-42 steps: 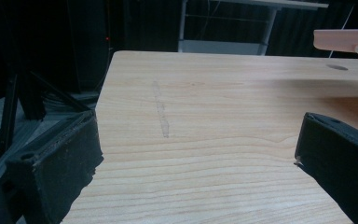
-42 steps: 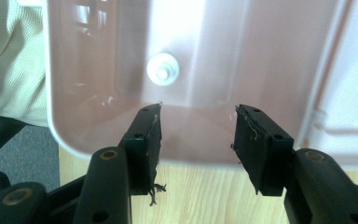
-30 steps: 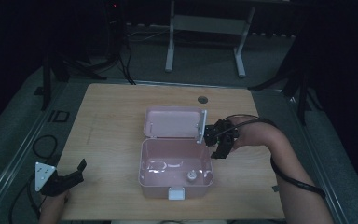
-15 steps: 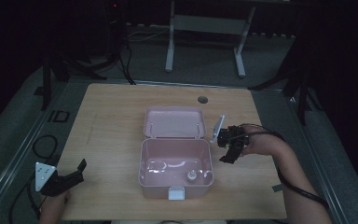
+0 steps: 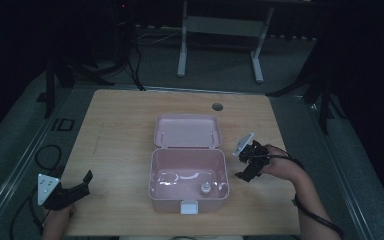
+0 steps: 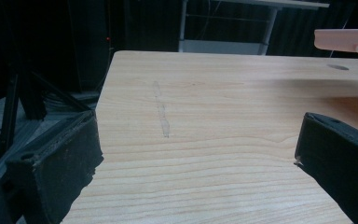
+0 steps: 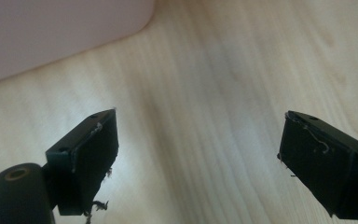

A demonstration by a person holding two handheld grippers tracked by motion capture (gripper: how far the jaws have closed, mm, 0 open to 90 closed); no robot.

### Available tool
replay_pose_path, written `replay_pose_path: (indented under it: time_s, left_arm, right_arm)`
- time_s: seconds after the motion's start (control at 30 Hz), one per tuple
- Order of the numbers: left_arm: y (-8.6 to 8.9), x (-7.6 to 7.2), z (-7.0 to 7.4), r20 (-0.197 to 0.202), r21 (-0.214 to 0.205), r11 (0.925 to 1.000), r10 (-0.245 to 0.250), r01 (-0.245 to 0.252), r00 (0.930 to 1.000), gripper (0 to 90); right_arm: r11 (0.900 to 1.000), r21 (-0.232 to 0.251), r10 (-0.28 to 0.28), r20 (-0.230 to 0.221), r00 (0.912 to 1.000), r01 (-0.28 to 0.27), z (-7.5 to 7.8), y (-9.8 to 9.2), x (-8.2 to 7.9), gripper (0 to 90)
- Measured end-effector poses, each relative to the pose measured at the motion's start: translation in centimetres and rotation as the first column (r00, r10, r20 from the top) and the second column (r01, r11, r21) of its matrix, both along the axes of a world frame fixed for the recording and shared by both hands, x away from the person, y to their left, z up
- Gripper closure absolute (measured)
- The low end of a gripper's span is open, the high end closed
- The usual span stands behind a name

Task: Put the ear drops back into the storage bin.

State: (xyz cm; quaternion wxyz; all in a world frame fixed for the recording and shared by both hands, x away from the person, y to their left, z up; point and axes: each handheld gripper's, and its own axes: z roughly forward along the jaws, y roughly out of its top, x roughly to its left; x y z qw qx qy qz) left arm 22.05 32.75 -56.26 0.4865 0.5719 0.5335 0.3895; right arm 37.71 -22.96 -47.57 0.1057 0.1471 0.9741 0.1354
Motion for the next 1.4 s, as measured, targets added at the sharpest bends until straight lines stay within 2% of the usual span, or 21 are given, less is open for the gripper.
replay_pose_path:
  time_s: [0.17, 0.2, 0.27, 0.3, 0.47, 0.5, 0.6, 0.63, 0.73, 0.77, 0.8, 0.83, 0.87, 0.97, 1.13, 1.17, 1.2, 1.23, 1.3, 1.33, 1.4]
  left_arm:
    - [0.0, 0.0, 0.0, 0.0, 0.0, 1.0, 0.0, 0.0, 1.0, 0.4]
    - [0.0, 0.0, 0.0, 0.0, -0.001, 1.0, 0.0, 0.0, 1.0, 0.4]
    - [0.0, 0.0, 0.0, 0.0, -0.001, 1.0, 0.0, 0.0, 1.0, 0.4]
    - [0.0, 0.0, 0.0, -0.001, -0.001, 1.0, 0.0, 0.0, 1.0, 0.4]
    - [0.0, 0.0, 0.0, 0.0, 0.0, 1.0, 0.0, 0.0, 1.0, 0.4]
    - [0.0, 0.0, 0.0, 0.0, -0.001, 1.0, 0.0, 0.0, 1.0, 0.4]
    - [0.0, 0.0, 0.0, 0.0, -0.001, 1.0, 0.0, 0.0, 1.0, 0.4]
    - [0.0, 0.0, 0.0, 0.0, -0.001, 1.0, 0.001, -0.001, 1.0, 0.4]
    - [0.0, 0.0, 0.0, -0.001, -0.001, 1.0, 0.001, -0.001, 1.0, 0.4]
    - [0.0, 0.0, 0.0, -0.001, -0.001, 1.0, 0.001, -0.001, 1.0, 0.5]
    - [0.0, 0.0, 0.0, 0.0, -0.001, 1.0, 0.001, -0.001, 1.0, 0.5]
    - [0.0, 0.0, 0.0, 0.0, -0.001, 1.0, 0.001, -0.001, 1.0, 0.4]
    - [0.0, 0.0, 0.0, 0.0, -0.001, 1.0, 0.001, -0.001, 1.0, 0.4]
    - [0.0, 0.0, 0.0, -0.001, -0.001, 1.0, 0.002, -0.002, 1.0, 0.4]
    - [0.0, 0.0, 0.0, 0.0, -0.005, 1.0, 0.002, -0.002, 1.0, 0.4]
    - [0.0, 0.0, 0.0, 0.0, -0.005, 1.0, 0.002, -0.002, 1.0, 0.4]
    - [0.1, 0.0, 0.0, 0.0, -0.006, 1.0, 0.003, -0.003, 1.0, 0.4]
    - [0.1, 0.0, 0.0, 0.0, -0.006, 1.0, 0.003, -0.003, 1.0, 0.4]
    - [0.1, 0.0, 0.0, 0.0, -0.007, 1.0, 0.004, -0.004, 1.0, 0.4]
    - [0.1, 0.0, 0.0, 0.0, -0.006, 1.0, 0.004, -0.004, 1.0, 0.4]
    - [0.1, 0.0, 0.0, 0.0, -0.007, 1.0, 0.004, -0.004, 1.0, 0.4]
  right_arm:
    - [0.9937, 0.096, -0.069, 0.105, 0.9921, 0.059, -1.4, -1.3, -0.4, 11.3]
    - [0.9885, 0.131, -0.093, 0.133, 0.9867, 0.075, -1.8, -1.6, -0.5, 11.3]
    - [0.9789, 0.178, -0.127, 0.146, 0.9811, 0.101, -2.3, -2.1, -0.6, 11.3]
    - [0.9742, 0.195, -0.148, 0.172, 0.9739, 0.113, -2.7, -2.4, -0.7, 11.3]
    - [0.9407, 0.29, -0.251, 0.243, 0.937, 0.176, -4.3, -3.7, -1.2, 11.3]
    - [0.9351, 0.303, -0.262, 0.244, 0.9339, 0.183, -4.5, -3.9, -1.2, 11.3]
    - [0.9096, 0.358, -0.316, 0.264, 0.9115, 0.212, -5.2, -4.6, -1.6, 11.3]
    - [0.9037, 0.371, -0.322, 0.259, 0.9106, 0.214, -5.3, -4.8, -1.6, 11.2]
    - [0.8817, 0.414, -0.354, 0.263, 0.8972, 0.227, -5.8, -5.4, -2.0, 11.2]
    - [0.8817, 0.414, -0.354, 0.263, 0.8972, 0.227, -5.8, -5.4, -2.0, 11.2]
    - [0.8721, 0.429, -0.367, 0.256, 0.8944, 0.235, -5.9, -5.7, -2.0, 11.2]
    - [0.8563, 0.451, -0.391, 0.247, 0.8865, 0.252, -6.1, -6.1, -2.2, 11.2]
    - [0.8475, 0.463, -0.401, 0.238, 0.8845, 0.26, -6.3, -6.3, -2.3, 11.2]
    - [0.8218, 0.495, -0.438, 0.231, 0.8688, 0.282, -6.5, -6.9, -2.6, 11.2]
    - [0.7435, 0.574, -0.518, 0.17, 0.8382, 0.343, -6.7, -8.3, -2.9, 11.3]
    - [0.7435, 0.574, -0.518, 0.17, 0.8382, 0.343, -6.7, -8.3, -2.9, 11.3]
    - [0.7254, 0.593, -0.53, 0.157, 0.8334, 0.35, -6.8, -8.5, -3.0, 11.2]
    - [0.6983, 0.612, -0.551, 0.128, 0.8249, 0.371, -6.9, -9.0, -3.1, 11.5]
    - [0.6826, 0.616, -0.571, 0.113, 0.8135, 0.393, -7.1, -9.2, -3.2, 11.5]
    - [0.6727, 0.619, -0.585, 0.109, 0.8039, 0.405, -7.1, -9.4, -3.2, 11.6]
    - [0.6434, 0.64, -0.602, 0.084, 0.7944, 0.42, -7.2, -9.7, -3.3, 12.8]
